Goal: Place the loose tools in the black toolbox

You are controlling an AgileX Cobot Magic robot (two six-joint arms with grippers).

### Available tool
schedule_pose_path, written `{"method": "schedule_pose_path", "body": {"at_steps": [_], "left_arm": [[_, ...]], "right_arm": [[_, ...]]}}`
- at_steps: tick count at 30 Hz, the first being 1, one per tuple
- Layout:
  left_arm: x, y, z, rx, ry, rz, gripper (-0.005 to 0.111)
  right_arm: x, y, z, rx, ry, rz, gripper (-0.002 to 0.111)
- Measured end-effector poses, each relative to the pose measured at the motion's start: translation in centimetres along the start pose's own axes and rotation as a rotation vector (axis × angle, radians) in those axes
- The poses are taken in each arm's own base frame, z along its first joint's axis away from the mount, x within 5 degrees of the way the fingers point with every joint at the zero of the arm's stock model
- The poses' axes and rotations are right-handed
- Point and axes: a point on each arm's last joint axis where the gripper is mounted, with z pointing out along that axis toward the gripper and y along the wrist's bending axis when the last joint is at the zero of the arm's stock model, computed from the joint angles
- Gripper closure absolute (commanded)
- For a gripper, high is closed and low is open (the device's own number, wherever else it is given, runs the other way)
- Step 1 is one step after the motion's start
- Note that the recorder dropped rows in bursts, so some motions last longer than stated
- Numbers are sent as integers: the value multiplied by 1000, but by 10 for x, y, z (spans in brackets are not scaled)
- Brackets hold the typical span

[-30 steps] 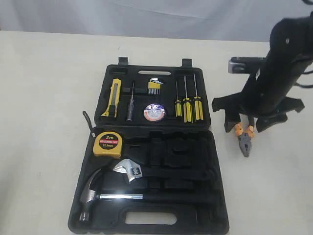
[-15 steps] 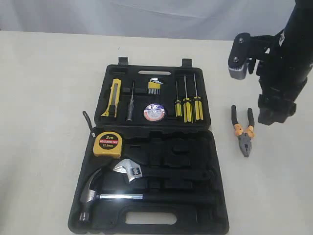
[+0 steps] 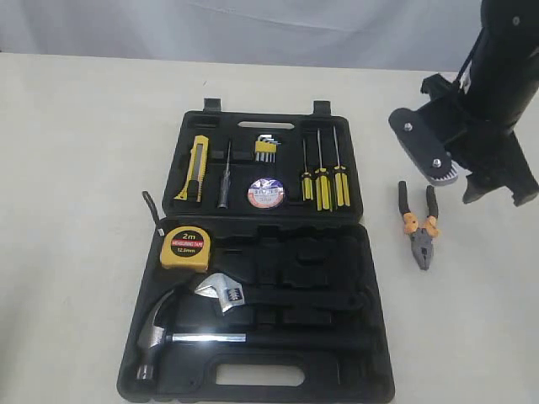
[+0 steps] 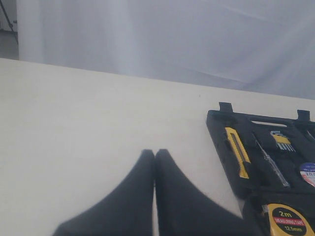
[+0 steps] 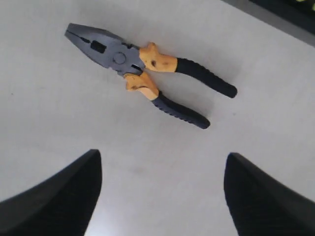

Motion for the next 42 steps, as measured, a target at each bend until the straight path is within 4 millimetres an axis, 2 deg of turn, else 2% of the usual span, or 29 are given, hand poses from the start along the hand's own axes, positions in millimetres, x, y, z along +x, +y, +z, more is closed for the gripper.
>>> {"method": "schedule_pose_path", "body": {"at_steps": [3,9,16,25,30,42], "left_arm": [[0,0,0,0,0,0,107],[0,0,0,0,0,0,107],[0,0,0,0,0,0,107],[0,0,0,0,0,0,107],[0,0,0,0,0,0,107],[0,0,0,0,0,0,107]], "right_arm": [[-2,6,12,-43,2,-29,42],[-11,21,21,-89,6,-120,42],[-35,35,25,-17,43,-351,42],[-42,50,45,15,85,-589,45],[-43,50,47,37,81,-626,46],[-54,41,77,70,42,-661,46]]}}
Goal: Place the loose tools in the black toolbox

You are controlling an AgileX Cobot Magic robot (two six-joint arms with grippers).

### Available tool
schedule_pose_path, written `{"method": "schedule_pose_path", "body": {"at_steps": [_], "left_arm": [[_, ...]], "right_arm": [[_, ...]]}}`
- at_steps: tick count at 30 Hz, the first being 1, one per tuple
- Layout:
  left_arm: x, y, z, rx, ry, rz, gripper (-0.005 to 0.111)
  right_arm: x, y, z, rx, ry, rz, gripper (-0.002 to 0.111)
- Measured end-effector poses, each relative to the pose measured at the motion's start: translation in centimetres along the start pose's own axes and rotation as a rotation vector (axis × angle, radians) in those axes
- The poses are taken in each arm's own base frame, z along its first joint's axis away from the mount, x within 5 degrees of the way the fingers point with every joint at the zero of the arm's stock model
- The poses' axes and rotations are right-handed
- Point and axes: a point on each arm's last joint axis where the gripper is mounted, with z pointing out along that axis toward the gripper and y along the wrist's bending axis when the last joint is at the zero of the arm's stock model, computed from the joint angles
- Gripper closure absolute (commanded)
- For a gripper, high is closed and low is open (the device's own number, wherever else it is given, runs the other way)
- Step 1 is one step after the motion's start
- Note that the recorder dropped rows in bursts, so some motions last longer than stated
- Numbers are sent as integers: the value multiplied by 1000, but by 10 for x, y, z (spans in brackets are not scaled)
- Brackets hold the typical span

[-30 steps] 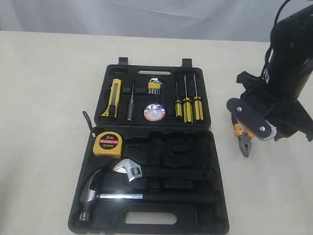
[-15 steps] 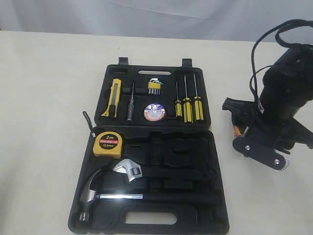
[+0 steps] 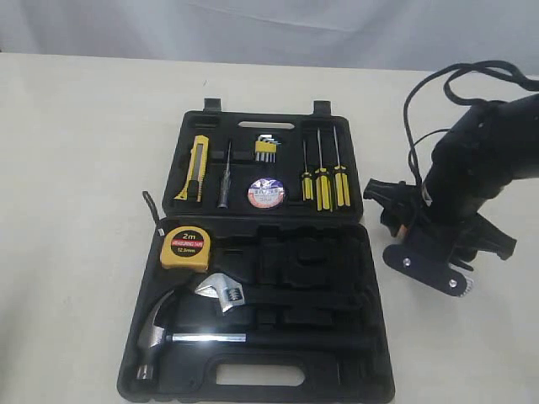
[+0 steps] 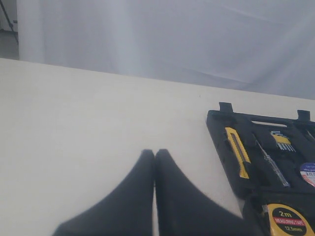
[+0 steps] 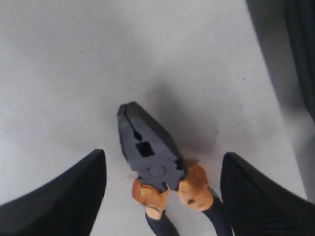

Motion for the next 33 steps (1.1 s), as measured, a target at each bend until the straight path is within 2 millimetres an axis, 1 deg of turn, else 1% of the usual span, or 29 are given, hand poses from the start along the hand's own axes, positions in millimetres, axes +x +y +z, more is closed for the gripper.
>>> {"method": "schedule_pose_path", "body": {"at_steps": [5,6,8,15,19,21,23,24,25,26,27,28,30,32,33], "left_arm": [[0,0,0,0,0,0,107],[0,0,0,0,0,0,107],[0,0,0,0,0,0,107],[0,0,0,0,0,0,107],[0,0,0,0,0,0,107],[0,0,0,0,0,0,107],[0,0,0,0,0,0,107],[0,0,0,0,0,0,107],[0,0,0,0,0,0,107],[0,0,0,0,0,0,107],[0,0,0,0,0,0,107],[0,0,0,0,0,0,107],[0,0,0,0,0,0,107],[0,0,0,0,0,0,107],[0,0,0,0,0,0,107]], "right_arm": [[-2,-1,8,-7,-10,-12,46],[-2,-1,9,-11,-11,-18,47],[-3,-1,13,-15,-14,-29,55],[-2,-5,17,18,1,-51,88],[-1,-9,18,50,10,1,107],[-1,-11,18,67,6,41,109],[-1,-15,18,104,-8,121,109],[-2,-19,17,138,-27,208,109],[-1,-21,17,153,-37,257,109],[-1,-25,16,173,-64,366,109],[-1,-26,16,176,-74,406,109],[-1,-28,15,174,-91,480,109],[-3,-28,12,149,-112,567,109],[-3,-30,5,104,-130,645,109],[-2,-29,-2,78,-134,674,109]]}}
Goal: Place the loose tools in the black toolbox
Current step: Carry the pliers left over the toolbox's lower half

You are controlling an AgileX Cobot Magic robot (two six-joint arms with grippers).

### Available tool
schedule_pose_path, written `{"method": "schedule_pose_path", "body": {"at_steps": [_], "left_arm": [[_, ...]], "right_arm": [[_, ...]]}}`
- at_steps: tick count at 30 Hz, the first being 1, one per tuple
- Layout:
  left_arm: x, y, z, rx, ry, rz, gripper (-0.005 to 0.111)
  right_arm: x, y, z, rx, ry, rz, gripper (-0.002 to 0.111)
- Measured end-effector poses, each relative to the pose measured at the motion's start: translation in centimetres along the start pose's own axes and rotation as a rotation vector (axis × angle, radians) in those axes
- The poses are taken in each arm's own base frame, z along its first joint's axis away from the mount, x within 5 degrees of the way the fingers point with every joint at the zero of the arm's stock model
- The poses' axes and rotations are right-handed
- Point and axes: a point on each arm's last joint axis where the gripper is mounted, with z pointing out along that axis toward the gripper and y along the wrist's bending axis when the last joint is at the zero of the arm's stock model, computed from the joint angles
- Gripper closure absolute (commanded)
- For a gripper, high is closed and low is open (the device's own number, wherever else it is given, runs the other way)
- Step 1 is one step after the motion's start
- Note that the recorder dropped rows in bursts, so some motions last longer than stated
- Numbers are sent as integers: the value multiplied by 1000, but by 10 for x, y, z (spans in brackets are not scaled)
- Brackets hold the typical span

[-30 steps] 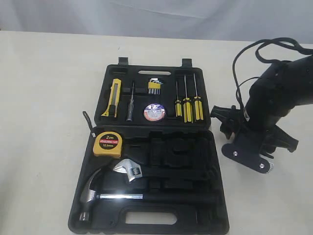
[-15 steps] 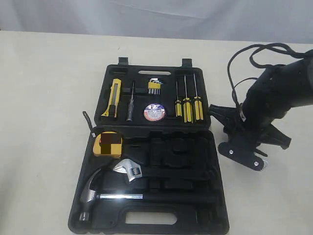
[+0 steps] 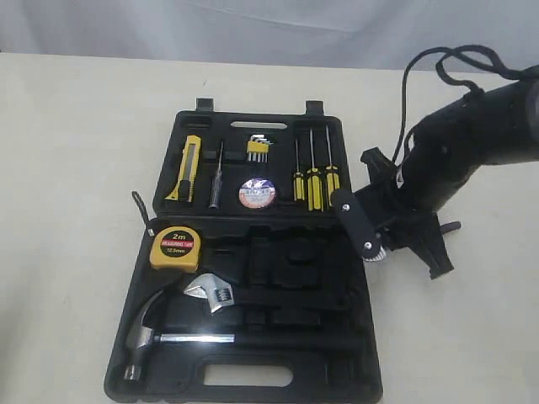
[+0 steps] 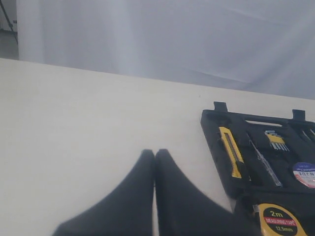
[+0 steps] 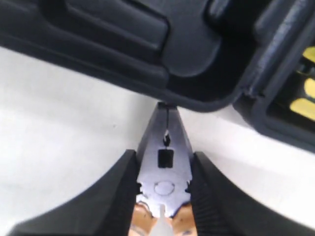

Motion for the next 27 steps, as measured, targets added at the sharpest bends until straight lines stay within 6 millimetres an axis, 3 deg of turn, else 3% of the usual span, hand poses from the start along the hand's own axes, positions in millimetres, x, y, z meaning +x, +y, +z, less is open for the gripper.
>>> {"method": "schedule_pose_path", "body": {"at_steps": [8,15,20,27], "left_arm": [[0,0,0,0,0,0,107],[0,0,0,0,0,0,107],[0,0,0,0,0,0,107],[0,0,0,0,0,0,107]], "right_arm": [[-11,-1,-60,-11,50,151,109],[-73,-4,-104,113,-39,219,109],[-107,-5,-112,131,-87,239,109],[-130,-10,-90,106,-127,327,109]]}}
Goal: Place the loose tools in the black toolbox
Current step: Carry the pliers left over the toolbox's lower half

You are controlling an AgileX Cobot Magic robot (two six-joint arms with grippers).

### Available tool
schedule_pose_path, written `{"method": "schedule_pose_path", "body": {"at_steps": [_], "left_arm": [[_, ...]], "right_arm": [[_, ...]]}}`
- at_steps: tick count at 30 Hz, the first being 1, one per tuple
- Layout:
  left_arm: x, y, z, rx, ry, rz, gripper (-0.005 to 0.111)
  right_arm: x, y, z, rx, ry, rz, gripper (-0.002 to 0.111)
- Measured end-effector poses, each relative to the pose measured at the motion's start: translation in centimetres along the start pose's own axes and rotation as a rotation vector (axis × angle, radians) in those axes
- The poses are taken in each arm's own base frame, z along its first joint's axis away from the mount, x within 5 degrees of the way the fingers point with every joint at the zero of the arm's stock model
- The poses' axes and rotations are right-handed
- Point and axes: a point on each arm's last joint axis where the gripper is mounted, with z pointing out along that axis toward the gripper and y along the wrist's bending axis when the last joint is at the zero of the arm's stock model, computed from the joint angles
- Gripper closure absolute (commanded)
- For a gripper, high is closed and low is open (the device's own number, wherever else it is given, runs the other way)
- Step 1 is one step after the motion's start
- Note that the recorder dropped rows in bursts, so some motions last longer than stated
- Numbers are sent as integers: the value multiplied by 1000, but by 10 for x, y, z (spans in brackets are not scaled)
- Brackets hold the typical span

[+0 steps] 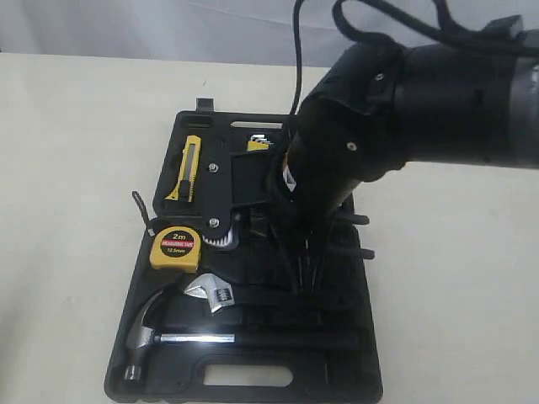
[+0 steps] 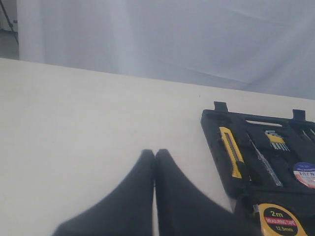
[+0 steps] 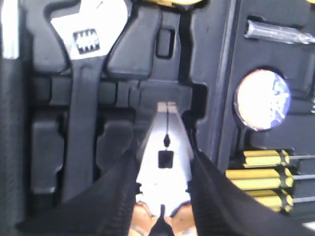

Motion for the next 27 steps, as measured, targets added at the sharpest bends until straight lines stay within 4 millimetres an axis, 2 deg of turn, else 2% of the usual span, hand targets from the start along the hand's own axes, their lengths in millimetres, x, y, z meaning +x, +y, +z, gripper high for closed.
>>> {"method": "schedule_pose_path", "body": {"at_steps": [15,21,24,26,27], "left_arm": [[0,0,0,0,0,0,107],[0,0,0,0,0,0,107],[0,0,0,0,0,0,107],[0,0,0,0,0,0,107],[0,0,0,0,0,0,107]], "right_arm": [[-18,0,65,7,-83,24,109],[-20,1,73,8,-90,51,108],[-20,1,73,7,-90,59,88],[-20,1,73,7,-90,59,66],[-20,1,73,7,-90,59,52]]}}
